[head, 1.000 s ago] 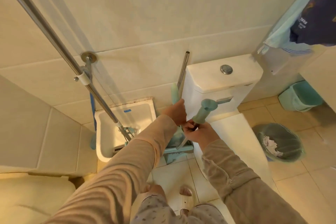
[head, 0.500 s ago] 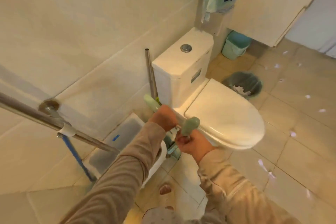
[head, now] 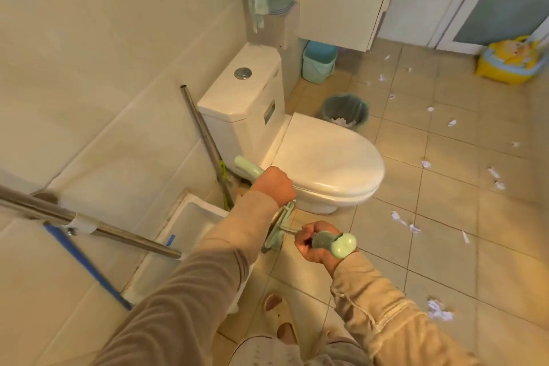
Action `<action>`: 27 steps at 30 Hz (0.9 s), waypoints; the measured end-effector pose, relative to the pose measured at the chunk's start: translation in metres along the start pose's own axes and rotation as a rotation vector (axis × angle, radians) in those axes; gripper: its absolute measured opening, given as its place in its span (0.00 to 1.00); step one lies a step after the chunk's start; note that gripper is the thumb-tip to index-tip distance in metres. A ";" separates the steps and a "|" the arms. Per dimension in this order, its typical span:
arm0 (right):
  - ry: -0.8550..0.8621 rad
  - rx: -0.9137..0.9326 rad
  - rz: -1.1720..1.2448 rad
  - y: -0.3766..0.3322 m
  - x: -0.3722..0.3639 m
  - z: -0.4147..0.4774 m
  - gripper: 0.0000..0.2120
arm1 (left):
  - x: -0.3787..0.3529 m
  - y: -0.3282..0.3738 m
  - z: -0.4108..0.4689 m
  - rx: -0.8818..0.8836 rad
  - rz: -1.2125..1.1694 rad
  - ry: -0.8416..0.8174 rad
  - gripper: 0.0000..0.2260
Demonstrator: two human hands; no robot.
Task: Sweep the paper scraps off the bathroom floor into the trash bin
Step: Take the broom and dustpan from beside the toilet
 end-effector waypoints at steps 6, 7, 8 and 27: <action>0.038 0.098 0.089 -0.023 0.049 -0.033 0.20 | 0.051 0.035 0.019 -0.010 0.005 0.006 0.12; 0.042 0.121 0.080 -0.028 0.056 -0.041 0.20 | 0.057 0.037 0.019 0.011 -0.013 0.019 0.12; 0.041 0.142 0.062 -0.032 0.062 -0.049 0.20 | 0.060 0.038 0.019 0.033 -0.038 0.028 0.12; 0.308 0.330 -0.096 -0.032 0.183 -0.061 0.19 | 0.054 0.135 0.041 -0.022 -0.419 0.075 0.13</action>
Point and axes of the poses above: each hand's wrist, its own z-axis towards the middle knuckle, its own x-axis out of the back of the hand, y = z × x, the point moved 7 cm from there along z, towards the middle knuckle, and after that the axes turned 1 degree about y, right-handed, at the moved point
